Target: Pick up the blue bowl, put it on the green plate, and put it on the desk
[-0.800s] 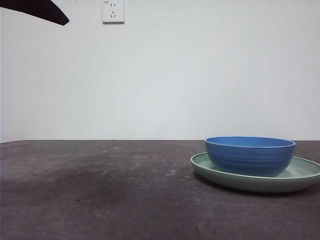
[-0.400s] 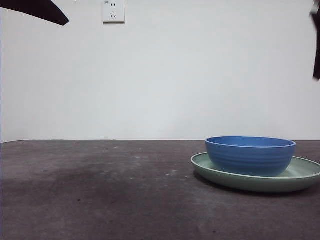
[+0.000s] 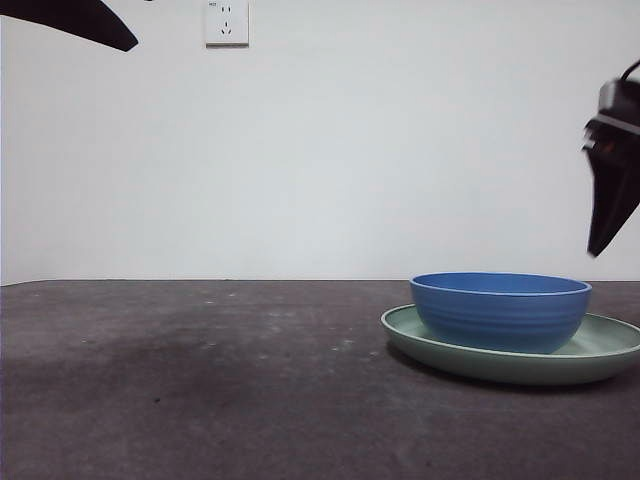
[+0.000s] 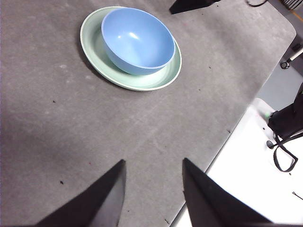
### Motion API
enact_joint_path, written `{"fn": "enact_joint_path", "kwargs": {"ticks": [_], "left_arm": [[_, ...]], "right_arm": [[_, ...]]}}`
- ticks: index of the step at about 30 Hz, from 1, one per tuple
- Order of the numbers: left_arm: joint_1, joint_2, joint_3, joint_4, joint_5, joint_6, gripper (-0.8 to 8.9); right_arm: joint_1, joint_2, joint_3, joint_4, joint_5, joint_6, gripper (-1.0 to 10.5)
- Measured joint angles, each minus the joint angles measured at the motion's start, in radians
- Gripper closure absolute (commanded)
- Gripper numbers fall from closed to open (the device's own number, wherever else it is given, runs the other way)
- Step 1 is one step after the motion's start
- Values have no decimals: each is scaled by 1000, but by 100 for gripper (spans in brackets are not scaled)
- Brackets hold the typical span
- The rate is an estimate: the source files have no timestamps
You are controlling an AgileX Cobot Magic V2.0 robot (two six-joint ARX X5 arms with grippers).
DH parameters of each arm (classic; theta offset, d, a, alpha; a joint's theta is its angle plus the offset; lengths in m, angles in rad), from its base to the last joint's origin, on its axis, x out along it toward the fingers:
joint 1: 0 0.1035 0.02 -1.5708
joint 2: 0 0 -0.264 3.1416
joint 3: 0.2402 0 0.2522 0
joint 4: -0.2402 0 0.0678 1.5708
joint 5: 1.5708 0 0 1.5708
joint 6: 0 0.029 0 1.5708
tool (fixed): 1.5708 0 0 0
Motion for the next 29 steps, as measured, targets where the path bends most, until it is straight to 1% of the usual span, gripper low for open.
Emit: {"fn": "enact_joint_path", "kwargs": {"ticks": [3,9,11,15,19,23,29], "left_arm": [[0,0,0,0,0,0,623],[0,0,0,0,0,0,623],[0,0,0,0,0,0,623],[0,0,0,0,0,0,623],[0,0,0,0,0,0,623],[0,0,0,0,0,0,623],[0,0,0,0,0,0,623]], "right_arm": [[0,59,0,35,-3,0,672],[0,140,0,76,-3,0,687],[0,158,0,93,-22,0,705],[0,192,0,108,-44,0,797],[0,206,0,116,-45,0,823],[0,215,0,122,-45,0,936],[0,215,0,131,-49,0,936]]}}
